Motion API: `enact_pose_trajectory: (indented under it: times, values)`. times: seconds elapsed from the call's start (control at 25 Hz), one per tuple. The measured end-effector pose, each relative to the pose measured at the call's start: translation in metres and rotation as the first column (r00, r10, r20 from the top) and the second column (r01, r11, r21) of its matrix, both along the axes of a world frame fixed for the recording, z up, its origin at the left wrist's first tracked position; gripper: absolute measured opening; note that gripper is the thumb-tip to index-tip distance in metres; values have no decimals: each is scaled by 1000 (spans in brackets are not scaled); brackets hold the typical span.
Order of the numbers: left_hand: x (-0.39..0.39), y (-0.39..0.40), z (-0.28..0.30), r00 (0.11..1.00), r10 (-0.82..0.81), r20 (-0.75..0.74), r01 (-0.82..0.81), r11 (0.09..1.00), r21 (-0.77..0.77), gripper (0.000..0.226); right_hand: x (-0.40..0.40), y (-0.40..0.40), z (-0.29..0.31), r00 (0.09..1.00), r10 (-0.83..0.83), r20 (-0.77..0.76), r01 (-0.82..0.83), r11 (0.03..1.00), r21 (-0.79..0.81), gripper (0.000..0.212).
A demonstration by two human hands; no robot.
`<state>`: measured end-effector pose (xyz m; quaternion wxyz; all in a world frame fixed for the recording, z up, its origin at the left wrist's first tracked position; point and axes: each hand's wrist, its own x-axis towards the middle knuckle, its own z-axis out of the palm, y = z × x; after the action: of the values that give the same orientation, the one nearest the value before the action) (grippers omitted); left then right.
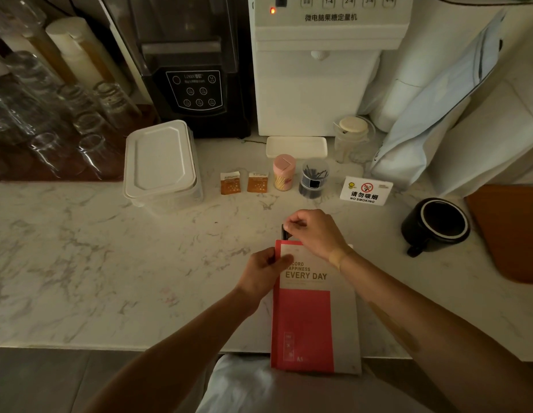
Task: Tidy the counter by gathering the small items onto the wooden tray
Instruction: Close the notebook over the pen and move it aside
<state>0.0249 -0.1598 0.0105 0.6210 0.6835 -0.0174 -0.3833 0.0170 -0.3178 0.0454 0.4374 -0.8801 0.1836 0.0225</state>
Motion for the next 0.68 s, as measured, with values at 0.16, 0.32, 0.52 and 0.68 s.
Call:
enact_pose_trajectory:
  times: [0.16,0.32,0.52,0.68]
  values:
    - [10,11,4,996,92,-21,-92,996,4,14,-36,-10,-7,989,-82,127,122,930,-348,58]
    - [17,32,7,988,152,-32,-153,987,-37,18,-89,-9,-5,959,-250,-133,284,847,449,78]
    - [21,58,12,985,167,-51,-171,980,-98,16,-127,20,-6,965,-114,-237,232,796,559,45]
    - [11,79,13,990,138,3,-137,986,-96,22,-137,47,-7,961,-219,-171,278,753,597,38]
